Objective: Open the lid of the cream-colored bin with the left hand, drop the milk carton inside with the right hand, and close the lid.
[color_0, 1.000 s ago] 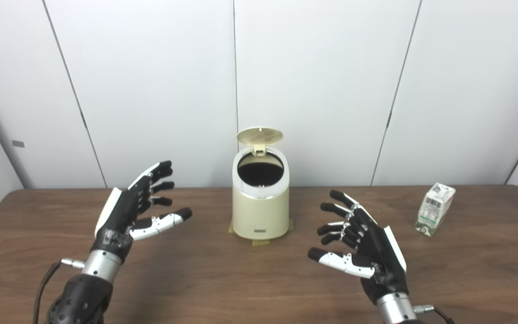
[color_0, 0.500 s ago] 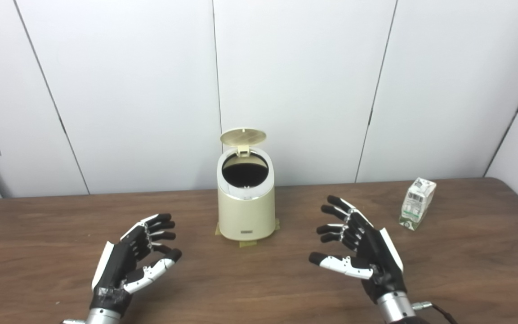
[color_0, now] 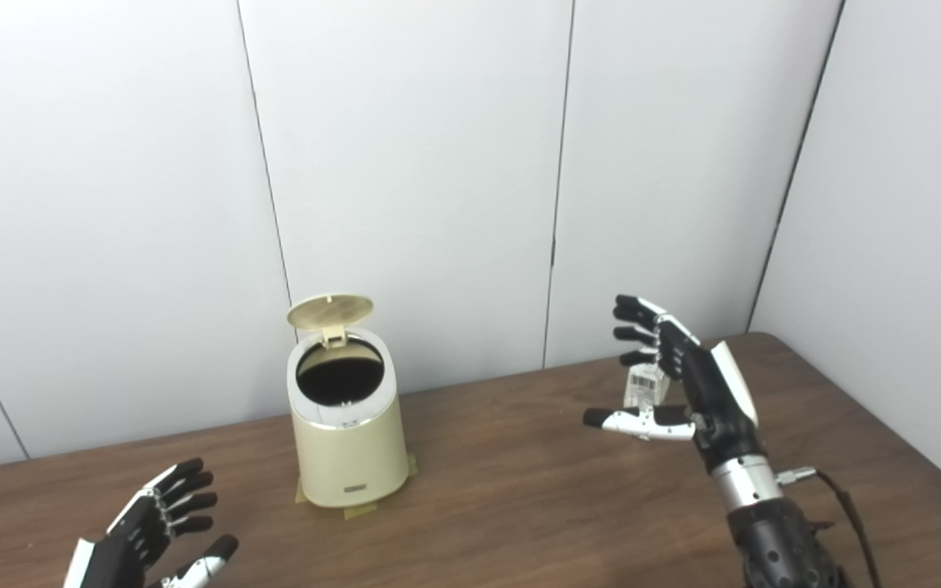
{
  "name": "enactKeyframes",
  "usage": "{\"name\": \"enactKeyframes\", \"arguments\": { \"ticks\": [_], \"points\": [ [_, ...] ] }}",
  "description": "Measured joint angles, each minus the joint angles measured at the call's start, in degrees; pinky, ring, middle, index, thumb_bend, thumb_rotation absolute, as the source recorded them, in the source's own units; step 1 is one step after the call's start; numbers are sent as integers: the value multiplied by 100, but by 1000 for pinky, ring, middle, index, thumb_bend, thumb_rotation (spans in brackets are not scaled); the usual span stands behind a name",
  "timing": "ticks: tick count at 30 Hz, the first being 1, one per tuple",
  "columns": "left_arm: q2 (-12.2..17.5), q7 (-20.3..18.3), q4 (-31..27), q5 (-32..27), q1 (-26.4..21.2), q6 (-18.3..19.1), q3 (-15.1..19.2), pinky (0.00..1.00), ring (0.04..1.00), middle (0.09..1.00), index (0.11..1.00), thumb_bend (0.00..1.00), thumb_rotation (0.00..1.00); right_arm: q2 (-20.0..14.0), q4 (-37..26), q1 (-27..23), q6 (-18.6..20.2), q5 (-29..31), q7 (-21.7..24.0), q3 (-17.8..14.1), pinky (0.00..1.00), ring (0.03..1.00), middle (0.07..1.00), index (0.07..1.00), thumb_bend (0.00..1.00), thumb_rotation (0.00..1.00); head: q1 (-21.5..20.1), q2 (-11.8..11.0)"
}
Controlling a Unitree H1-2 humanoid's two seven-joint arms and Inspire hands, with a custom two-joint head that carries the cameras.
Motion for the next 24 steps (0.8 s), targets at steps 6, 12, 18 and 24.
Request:
{"name": "enactKeyframes", "arguments": {
  "ticks": [6, 12, 18, 24],
  "points": [
    [129, -16, 9, -11, 13, 5, -8, 698, 760, 824, 836, 530, 2, -527, 583, -296, 67, 71, -48, -450, 883, 939, 935, 921, 797, 247, -123, 61],
    [161, -73, 8, -95, 20, 75, -31, 703, 773, 830, 849, 526, 0, -723, 1072, -631, 258, 298, 4, -465, 905, 964, 953, 923, 871, 255, -220, 123],
    [158, -71, -28, -94, 27, 120, -75, 702, 776, 833, 849, 513, 0, -879, 1664, -1005, 511, 610, 344, -298, 920, 999, 999, 989, 897, 279, -185, 176],
    [160, -30, -158, -7, 95, 218, -99, 697, 745, 809, 832, 519, 0, -1113, 2274, -1064, 610, 769, 733, -116, 850, 1000, 1000, 1000, 928, 270, -141, 237]
  ]
}}
